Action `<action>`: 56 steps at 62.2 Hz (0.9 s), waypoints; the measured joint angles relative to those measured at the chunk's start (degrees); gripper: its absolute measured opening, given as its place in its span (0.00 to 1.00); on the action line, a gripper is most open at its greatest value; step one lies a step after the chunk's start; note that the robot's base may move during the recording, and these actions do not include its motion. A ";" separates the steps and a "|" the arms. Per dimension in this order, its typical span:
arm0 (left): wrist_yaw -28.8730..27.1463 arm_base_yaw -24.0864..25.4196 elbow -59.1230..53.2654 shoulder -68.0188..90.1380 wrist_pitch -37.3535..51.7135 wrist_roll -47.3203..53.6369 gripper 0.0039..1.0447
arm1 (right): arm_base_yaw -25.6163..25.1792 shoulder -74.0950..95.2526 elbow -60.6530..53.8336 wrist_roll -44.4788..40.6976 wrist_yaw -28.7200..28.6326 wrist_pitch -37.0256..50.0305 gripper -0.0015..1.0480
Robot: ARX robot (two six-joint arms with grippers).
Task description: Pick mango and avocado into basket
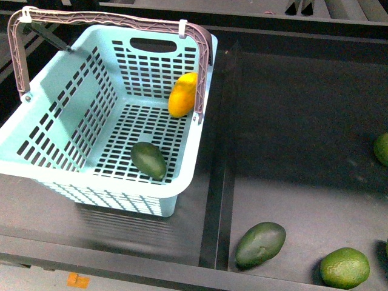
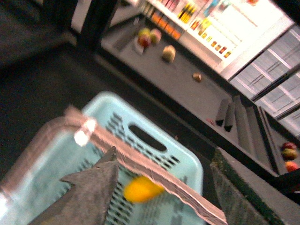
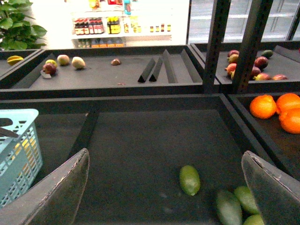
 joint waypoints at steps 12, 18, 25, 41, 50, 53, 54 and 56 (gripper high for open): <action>4.39 4.63 -14.78 -12.61 5.86 24.00 0.02 | 0.00 0.00 0.00 0.00 0.00 0.00 0.92; 5.79 6.14 -18.69 -17.94 4.98 25.20 0.02 | 0.00 0.00 0.00 0.00 -0.02 0.00 0.92; 6.84 7.54 -22.25 -23.26 2.91 25.44 0.02 | 0.00 0.00 0.00 0.00 -0.02 0.00 0.92; 11.67 12.24 -28.96 -32.26 0.15 25.73 0.02 | 0.00 0.00 0.00 0.00 -0.02 0.00 0.92; 11.76 12.26 -30.53 -43.91 -9.33 25.83 0.02 | 0.00 0.00 0.00 0.00 0.00 0.00 0.92; 11.74 12.26 -30.73 -47.10 -12.31 25.86 0.02 | 0.00 0.00 0.00 0.00 -0.02 0.00 0.92; 11.74 12.26 -30.73 -47.95 -13.03 25.86 0.02 | 0.00 0.00 0.00 0.00 -0.02 0.00 0.92; 11.74 12.26 -30.73 -49.59 -14.45 25.83 0.02 | 0.00 0.00 0.00 0.00 -0.02 0.00 0.92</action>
